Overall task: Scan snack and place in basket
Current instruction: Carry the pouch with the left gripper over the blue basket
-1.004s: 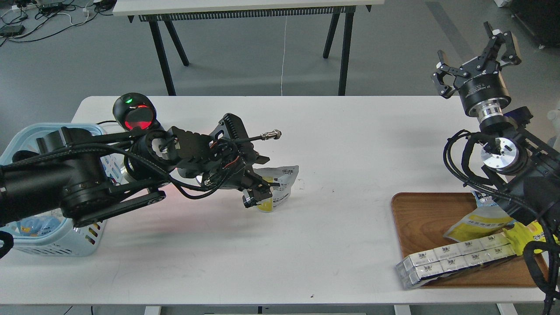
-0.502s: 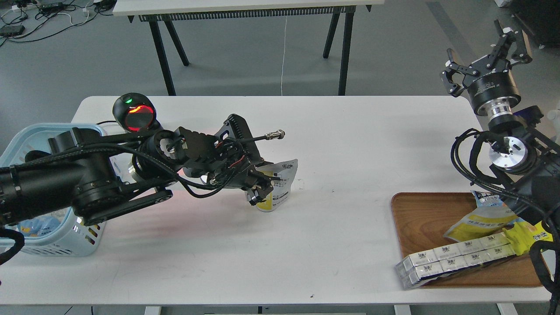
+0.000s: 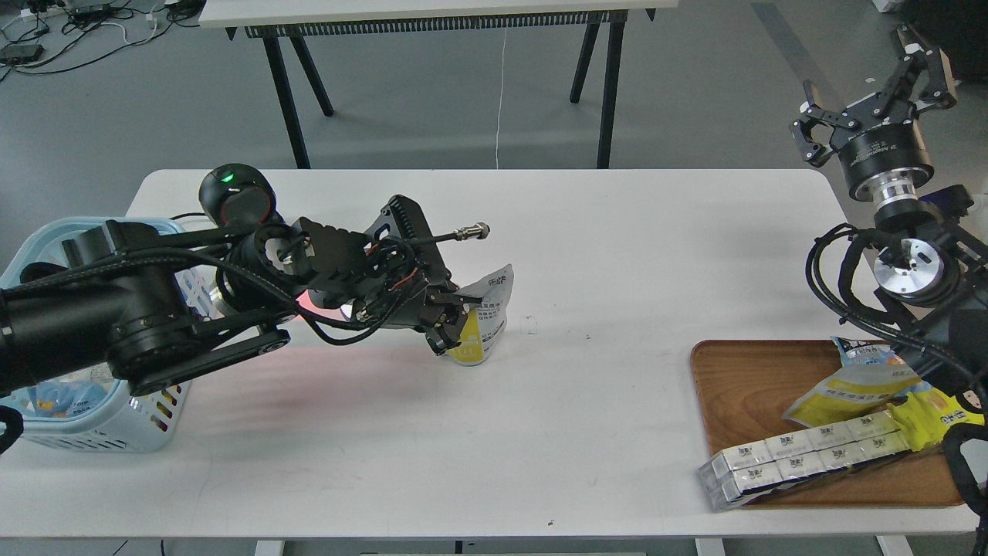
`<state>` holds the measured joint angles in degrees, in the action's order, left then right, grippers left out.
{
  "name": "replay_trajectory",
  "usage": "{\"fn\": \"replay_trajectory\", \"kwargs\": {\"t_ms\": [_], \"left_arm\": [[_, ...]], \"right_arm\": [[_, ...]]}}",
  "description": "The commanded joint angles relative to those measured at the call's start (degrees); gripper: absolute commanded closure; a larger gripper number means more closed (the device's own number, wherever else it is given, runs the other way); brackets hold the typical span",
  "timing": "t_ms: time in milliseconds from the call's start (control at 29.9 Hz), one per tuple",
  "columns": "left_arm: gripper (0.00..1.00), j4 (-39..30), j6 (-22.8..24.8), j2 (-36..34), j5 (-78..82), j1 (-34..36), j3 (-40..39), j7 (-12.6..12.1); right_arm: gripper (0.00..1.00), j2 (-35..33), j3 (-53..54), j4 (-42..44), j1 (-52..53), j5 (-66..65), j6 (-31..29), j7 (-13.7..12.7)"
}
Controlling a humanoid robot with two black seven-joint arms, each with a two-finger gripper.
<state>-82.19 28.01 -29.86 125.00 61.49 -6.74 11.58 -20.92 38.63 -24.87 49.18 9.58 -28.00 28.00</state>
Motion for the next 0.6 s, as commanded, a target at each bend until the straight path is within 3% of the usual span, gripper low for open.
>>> {"fn": "replay_trajectory", "kwargs": {"t_ms": [0, 201, 301, 569], "left_arm": [[1.0, -1.66, -0.14, -3.0, 0.0, -0.14, -2.13, 1.86], [1.0, -2.36, -0.41, -11.09, 0.0, -0.23, -8.46, 7.65], [1.0, -1.93, -0.41, -14.52, 0.0, -0.66, -9.79, 9.42], [1.0, -0.08, -0.41, -19.18, 0.0, -1.28, -9.79, 9.95]], "right_arm": [[0.0, -0.61, 0.31, -0.09, 0.04, 0.0, 0.0, 0.0], [0.0, -1.4, 0.31, -0.18, 0.12, 0.08, 0.0, 0.0], [0.0, -1.49, 0.31, -0.18, 0.12, 0.08, 0.0, 0.0], [0.01, -1.49, 0.31, -0.27, 0.47, 0.0, 0.0, 0.0]]}}
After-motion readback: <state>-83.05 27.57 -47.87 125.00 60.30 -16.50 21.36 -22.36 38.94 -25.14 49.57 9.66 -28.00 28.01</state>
